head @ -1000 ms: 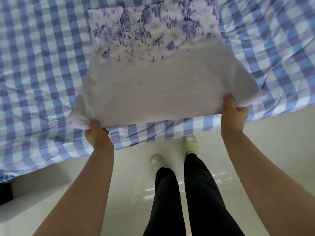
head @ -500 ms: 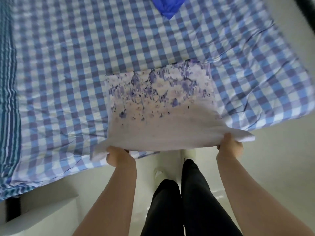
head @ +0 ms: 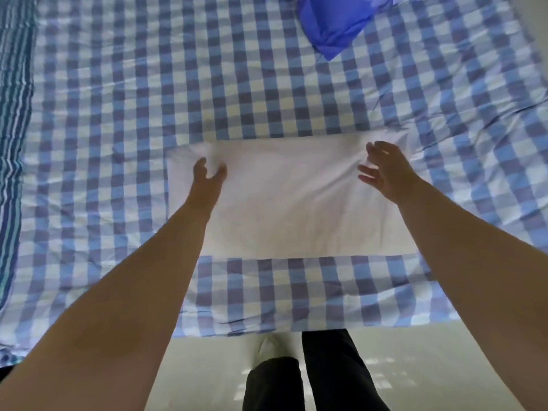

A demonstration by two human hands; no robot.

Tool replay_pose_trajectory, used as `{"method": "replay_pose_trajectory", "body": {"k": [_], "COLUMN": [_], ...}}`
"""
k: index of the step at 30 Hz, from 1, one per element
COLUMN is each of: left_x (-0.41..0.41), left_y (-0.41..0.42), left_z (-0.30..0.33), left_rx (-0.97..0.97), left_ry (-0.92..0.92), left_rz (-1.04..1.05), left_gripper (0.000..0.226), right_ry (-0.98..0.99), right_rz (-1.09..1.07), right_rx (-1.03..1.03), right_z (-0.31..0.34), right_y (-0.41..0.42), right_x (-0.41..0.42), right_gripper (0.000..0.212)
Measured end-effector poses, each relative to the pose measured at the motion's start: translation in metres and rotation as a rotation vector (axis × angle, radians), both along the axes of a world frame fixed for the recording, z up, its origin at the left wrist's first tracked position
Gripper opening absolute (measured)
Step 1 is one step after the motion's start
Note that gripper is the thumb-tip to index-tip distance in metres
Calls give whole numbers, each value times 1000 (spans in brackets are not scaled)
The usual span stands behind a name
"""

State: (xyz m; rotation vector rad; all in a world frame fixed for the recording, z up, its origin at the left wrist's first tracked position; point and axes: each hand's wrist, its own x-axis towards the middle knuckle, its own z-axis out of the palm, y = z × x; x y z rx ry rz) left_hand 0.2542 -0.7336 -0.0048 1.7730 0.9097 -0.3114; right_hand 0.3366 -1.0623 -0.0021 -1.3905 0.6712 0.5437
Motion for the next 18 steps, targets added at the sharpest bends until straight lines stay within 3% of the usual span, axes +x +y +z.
{"method": "replay_pose_trajectory", "body": {"k": [2,4,6,8,10,13,16,18], "left_x": [-17,-40,-65,-82,-93,-94,-101,-112], "left_y": [-10,-24,-31,-33,-37,-31,2,22], "left_z": [-47,-84,-108,-119,-122,-129,-149,-161], "left_rx": [259,382,383,432,502,472,149,-157], "left_ry": [221,404,531,492,356,319,412,333], "left_rz": [-391,-640,-760,-720,-509,108,715,838], "left_gripper": [76,77,75,73,72,84,96,84], "right_ry": [108,122,59,-92,-302,-492,-420,-285], "right_rz": [314,678,973,1117,1222,1328,1388,1431], "right_rx": [-157,-473,-815,-956,-977,-1012,-1038,-1020], "right_z": [-34,-63,-81,-91,-94,-99,-118,-137], "right_y": [6,18,40,68,95,127,144,149], "right_x": [-6,-20,-36,-53,-63,-65,-63,-56], "right_gripper": [50,59,62,61,64,70,81,97]}}
